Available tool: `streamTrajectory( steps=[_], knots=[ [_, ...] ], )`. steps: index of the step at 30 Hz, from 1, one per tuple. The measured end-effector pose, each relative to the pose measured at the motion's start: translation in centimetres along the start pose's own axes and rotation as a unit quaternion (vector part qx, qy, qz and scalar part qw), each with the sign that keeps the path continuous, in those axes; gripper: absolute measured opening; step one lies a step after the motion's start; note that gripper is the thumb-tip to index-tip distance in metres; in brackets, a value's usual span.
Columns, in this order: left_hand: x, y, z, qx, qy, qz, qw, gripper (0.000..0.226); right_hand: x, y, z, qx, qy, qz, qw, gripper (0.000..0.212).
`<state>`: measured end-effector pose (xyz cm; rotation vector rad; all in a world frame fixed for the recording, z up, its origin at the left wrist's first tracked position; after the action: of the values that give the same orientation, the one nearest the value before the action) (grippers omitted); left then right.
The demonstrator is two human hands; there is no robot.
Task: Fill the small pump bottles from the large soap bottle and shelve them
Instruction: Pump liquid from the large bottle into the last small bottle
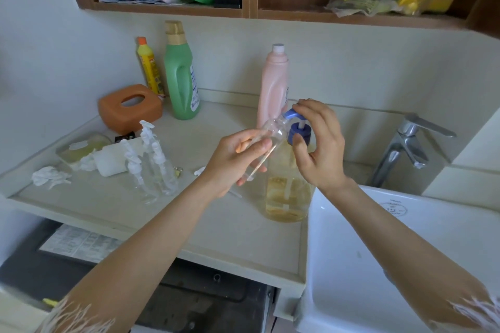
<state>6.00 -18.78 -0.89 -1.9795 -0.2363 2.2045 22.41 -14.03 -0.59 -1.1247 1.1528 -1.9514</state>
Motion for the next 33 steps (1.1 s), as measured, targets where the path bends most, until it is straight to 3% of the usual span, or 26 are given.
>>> streamTrajectory(
  steps=[6,14,20,26,30,33],
  knots=[
    [1.4,0.0,-0.2,-0.002,0.002,0.014,1.000,0.032,-0.6,0.1,-0.8,-0.048,0.013,-0.005,0.999,0.026],
    [1.6,0.1,-0.2,0.002,0.001,0.025,1.000,0.028,-0.6,0.3,-0.9,-0.042,0.024,-0.026,0.998,0.024],
    [0.3,0.2,0.2,0.000,-0.013,0.008,1.000,0.028,0.0,-0.5,0.3,0.025,0.074,0.018,0.997,0.032],
    [-0.1,0.3,0.1,-0.008,-0.036,-0.025,0.999,0.039,0.0,-1.3,1.7,0.080,0.054,0.021,0.995,0.034],
    [0.2,0.4,-0.1,-0.040,-0.089,-0.056,0.994,0.041,0.0,-1.0,1.5,0.060,0.036,0.007,0.998,0.034],
    [0.4,0.5,-0.2,-0.052,-0.109,-0.082,0.989,0.039,0.4,-0.2,0.7,-0.007,0.016,-0.015,1.000,0.032]
  ],
)
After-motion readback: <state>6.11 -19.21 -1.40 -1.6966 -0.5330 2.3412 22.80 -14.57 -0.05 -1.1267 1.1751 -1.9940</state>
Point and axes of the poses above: each hand's wrist, its own y-axis away from the middle knuckle, its own z-axis out of the back of the hand, x = y × z, the point moved 1 cm from there along -y, towards the middle knuckle, and after that the axes turned 6 degrees about -z, right-handed, at the moved point
